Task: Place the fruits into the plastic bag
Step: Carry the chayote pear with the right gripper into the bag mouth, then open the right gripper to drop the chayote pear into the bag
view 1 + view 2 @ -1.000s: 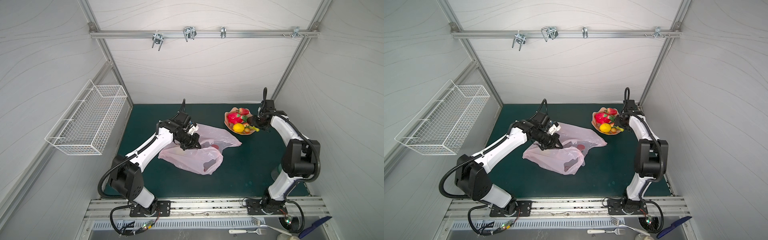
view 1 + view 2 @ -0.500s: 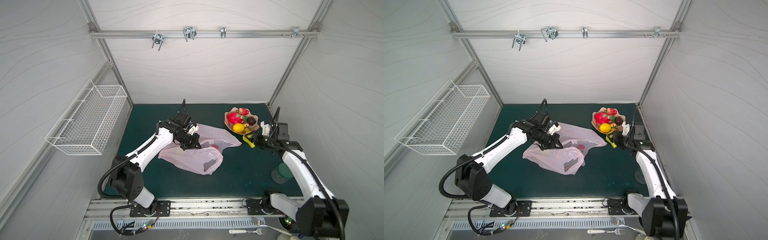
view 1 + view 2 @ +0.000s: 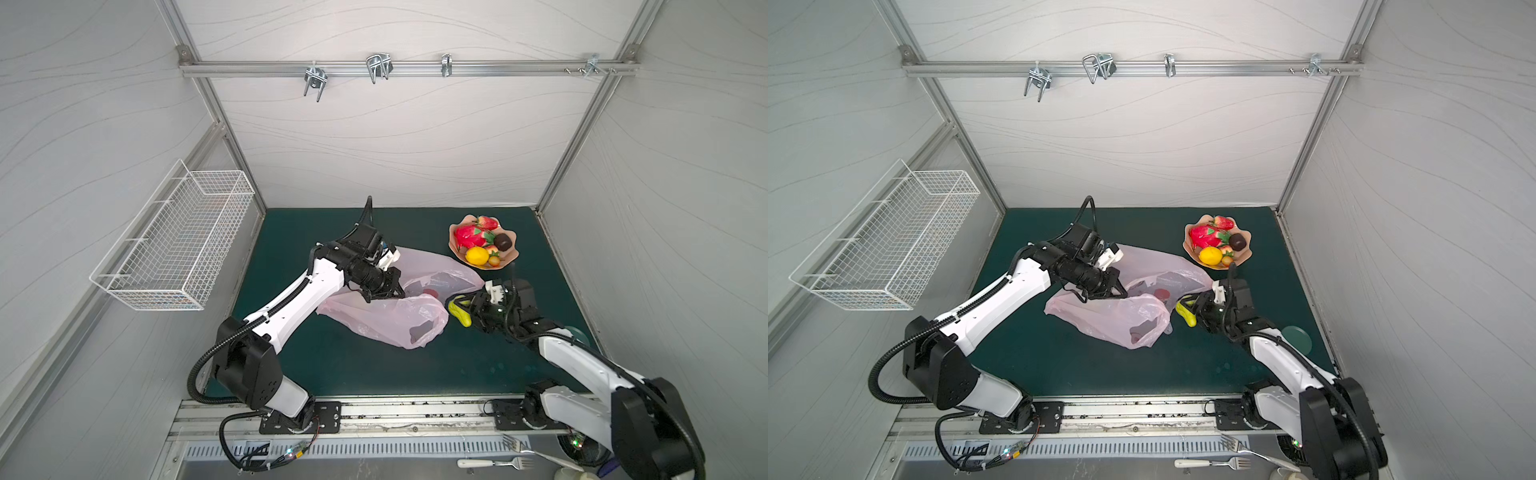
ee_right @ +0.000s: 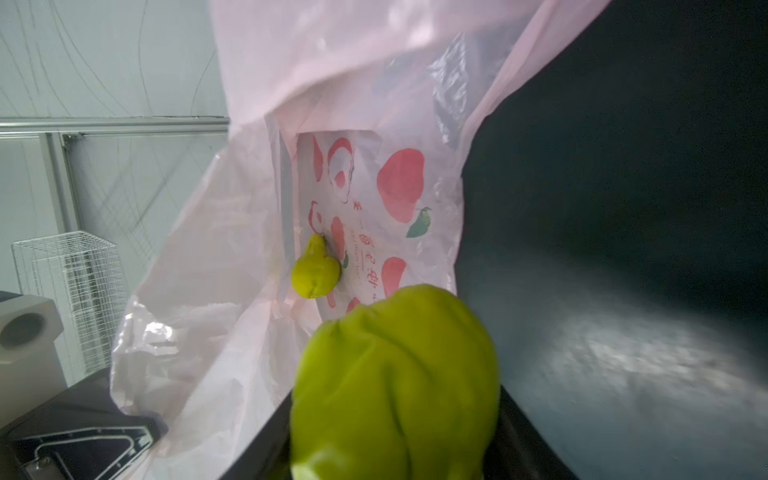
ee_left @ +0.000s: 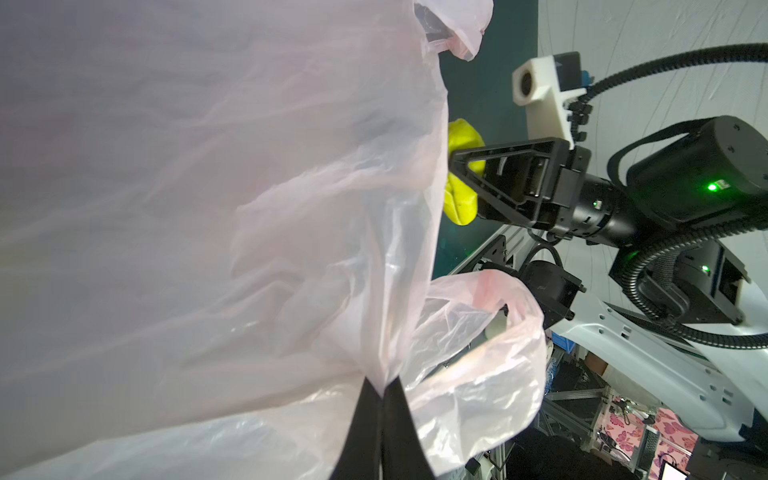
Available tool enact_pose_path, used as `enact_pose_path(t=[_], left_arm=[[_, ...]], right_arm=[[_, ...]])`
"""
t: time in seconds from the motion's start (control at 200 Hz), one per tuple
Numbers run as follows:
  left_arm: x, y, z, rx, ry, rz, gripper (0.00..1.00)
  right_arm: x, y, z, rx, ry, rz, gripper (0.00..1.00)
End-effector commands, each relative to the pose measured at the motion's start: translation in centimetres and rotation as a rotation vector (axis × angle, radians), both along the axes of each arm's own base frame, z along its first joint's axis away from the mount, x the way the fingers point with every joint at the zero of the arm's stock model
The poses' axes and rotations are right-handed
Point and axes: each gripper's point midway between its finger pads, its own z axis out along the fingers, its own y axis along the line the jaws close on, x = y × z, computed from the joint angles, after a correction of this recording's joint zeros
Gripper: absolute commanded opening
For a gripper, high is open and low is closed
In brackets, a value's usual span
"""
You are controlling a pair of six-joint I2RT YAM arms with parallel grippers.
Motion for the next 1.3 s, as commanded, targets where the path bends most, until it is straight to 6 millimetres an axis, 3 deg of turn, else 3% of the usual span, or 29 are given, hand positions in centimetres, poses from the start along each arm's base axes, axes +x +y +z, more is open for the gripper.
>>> enact_pose_path(t=[0.0, 0.505, 0.645, 0.725, 0.835, 0.965, 1.296], left_arm=[[0.2, -1.0, 2.1, -0.058, -0.071, -0.033, 0.0], [0.0, -2.3, 2.4, -0.079, -0.103, -0.07, 0.0], [0.2, -2.4, 2.3, -0.08, -0.111, -0.067, 0.0], [0.2, -2.4, 2.1, -0.079, -0.113, -0.067, 0.0], [0.3, -2.3, 1.9, -0.074, -0.114, -0.065, 0.0], [0.2, -2.0, 1.7, -0.061, -0.117, -0.059, 0.0], [0.5, -1.0, 0.8, -0.027, -0.11, -0.031, 0.0]], right_arm=[[2.3, 3.0, 2.4, 0.106, -0.054, -0.036, 0.29], [4.1, 15.3, 0.8, 0.218, 0.028, 0.114, 0.28], [3.6, 17.6, -0.2, 0.176, 0.066, 0.158, 0.39], [3.5, 18.1, -0.9, 0.144, 0.099, 0.165, 0.49], [3.6, 18.5, -0.9, 0.127, 0.118, 0.178, 0.71], [3.2, 17.8, -1.2, 0.093, 0.137, 0.189, 0.92], [2.1, 15.6, 0.0, 0.104, 0.164, 0.203, 0.99]])
